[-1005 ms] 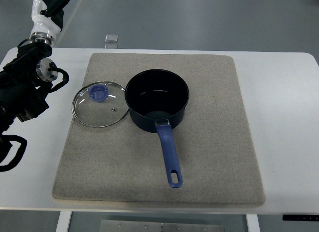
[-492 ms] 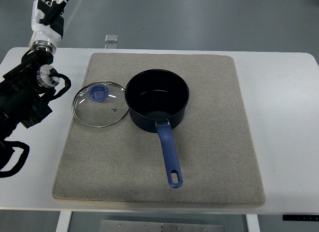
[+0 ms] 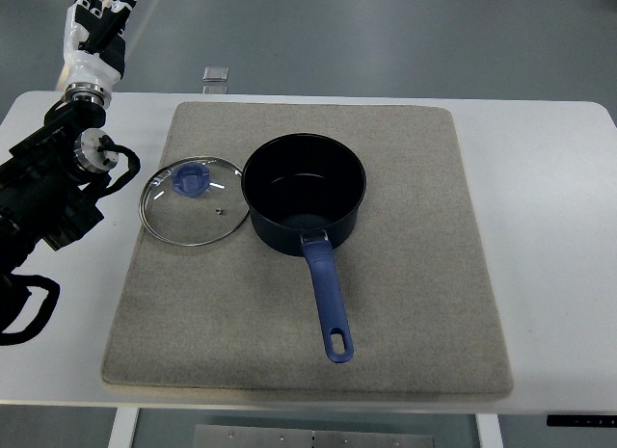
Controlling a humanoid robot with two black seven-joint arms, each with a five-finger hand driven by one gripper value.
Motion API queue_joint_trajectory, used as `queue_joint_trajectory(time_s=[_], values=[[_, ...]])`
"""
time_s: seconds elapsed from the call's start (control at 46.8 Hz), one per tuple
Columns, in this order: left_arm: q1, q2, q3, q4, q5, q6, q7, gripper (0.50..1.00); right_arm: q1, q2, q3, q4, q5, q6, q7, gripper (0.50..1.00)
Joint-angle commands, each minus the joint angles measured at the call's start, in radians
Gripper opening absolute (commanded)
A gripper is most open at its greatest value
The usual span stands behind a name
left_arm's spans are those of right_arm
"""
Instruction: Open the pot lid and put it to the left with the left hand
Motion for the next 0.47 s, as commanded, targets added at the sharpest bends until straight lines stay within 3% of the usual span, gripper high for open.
queue_joint_trajectory(time_s=[0.0, 0.449], values=[[-0.002, -0.002, -0.005, 0.000, 0.001, 0.001, 0.000, 0.956, 0.001, 0.000, 0.000, 0.000, 0.000, 0.000, 0.000, 0.915], [-0.014, 0.008, -0.006, 0.001, 0.002, 0.000, 0.000, 0.956, 0.002, 0.000, 0.009, 0.002, 0.000, 0.006, 0.000, 0.915]])
